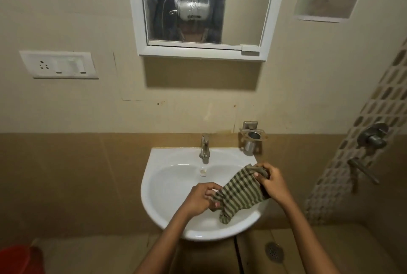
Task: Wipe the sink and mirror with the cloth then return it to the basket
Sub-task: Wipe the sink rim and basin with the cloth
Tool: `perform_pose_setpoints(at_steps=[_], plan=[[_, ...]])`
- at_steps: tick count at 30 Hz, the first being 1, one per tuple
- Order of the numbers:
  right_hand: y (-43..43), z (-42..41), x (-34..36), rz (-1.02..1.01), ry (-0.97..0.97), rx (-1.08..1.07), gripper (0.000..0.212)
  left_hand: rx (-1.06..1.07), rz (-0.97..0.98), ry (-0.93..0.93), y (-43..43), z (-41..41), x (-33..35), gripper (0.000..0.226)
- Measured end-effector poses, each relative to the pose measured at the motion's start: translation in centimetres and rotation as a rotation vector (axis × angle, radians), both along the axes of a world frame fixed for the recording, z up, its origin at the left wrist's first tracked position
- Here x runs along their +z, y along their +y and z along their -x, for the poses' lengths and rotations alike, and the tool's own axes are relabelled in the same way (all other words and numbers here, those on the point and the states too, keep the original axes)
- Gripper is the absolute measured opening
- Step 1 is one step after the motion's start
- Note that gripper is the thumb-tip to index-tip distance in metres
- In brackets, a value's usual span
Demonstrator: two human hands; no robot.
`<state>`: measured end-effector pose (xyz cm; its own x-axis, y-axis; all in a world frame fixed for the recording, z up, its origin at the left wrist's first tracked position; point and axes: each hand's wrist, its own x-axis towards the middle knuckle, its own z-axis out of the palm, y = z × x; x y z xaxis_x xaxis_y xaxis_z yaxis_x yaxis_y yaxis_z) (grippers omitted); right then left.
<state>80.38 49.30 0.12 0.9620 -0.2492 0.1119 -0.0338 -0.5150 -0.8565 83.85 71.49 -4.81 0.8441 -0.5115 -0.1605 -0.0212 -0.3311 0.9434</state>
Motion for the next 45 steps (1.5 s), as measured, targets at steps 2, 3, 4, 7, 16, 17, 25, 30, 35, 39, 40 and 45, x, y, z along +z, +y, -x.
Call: perform_pose_setpoints(at_steps=[2, 3, 4, 7, 16, 17, 25, 30, 35, 39, 40, 45], plan=[[-1.8, -1.1, -0.9, 0.069, 0.020, -0.048, 0.014, -0.076, -0.010, 0.031, -2.2, -1.0, -0.9, 0.043], [-2.9, -1.7, -1.4, 0.108, 0.032, -0.080, 0.014, -0.112, -0.001, 0.054, -3.3, -1.6, -1.2, 0.044], [-4.0, -2.3, -1.9, 0.148, 0.041, -0.111, 0.014, -0.145, 0.012, 0.083, -4.3, -2.1, -1.4, 0.043], [-8.0, -4.6, -3.8, 0.241, 0.095, -0.185, 0.014, -0.252, 0.098, 0.209, -7.9, -3.9, -2.7, 0.034], [-12.7, -14.0, -9.9, 0.430, 0.231, -0.243, 0.024, -0.109, 0.176, 0.582, -15.7, -10.3, -8.1, 0.053], [-12.6, -15.0, -10.5, 0.444, 0.233, -0.257, 0.024, -0.061, 0.181, 0.593, -16.2, -10.9, -8.4, 0.052], [-8.5, -16.1, -15.7, 0.596, 0.143, -0.392, 0.036, 0.112, 0.173, 0.624, -17.1, -14.4, -9.1, 0.044], [-7.1, -15.7, -18.9, 0.713, 0.268, -0.256, 0.065, 0.157, 0.154, 0.603, -15.8, -15.7, -9.5, 0.033], [-6.2, -20.7, -18.3, 0.715, 0.293, -0.278, 0.076, 0.238, -0.131, 0.222, -14.4, -16.6, -8.1, 0.024], [-5.5, -22.9, -17.4, 0.729, 0.296, -0.300, 0.071, 0.171, -0.267, -0.220, -11.4, -16.8, -4.9, 0.030], [-5.0, -23.4, -17.3, 0.727, 0.287, -0.300, 0.068, 0.192, -0.260, -0.302, -10.6, -16.8, -4.2, 0.031], [-1.8, -25.6, -17.5, 0.680, 0.164, -0.251, 0.061, 0.345, -0.352, -0.574, -7.3, -16.6, -2.7, 0.031]])
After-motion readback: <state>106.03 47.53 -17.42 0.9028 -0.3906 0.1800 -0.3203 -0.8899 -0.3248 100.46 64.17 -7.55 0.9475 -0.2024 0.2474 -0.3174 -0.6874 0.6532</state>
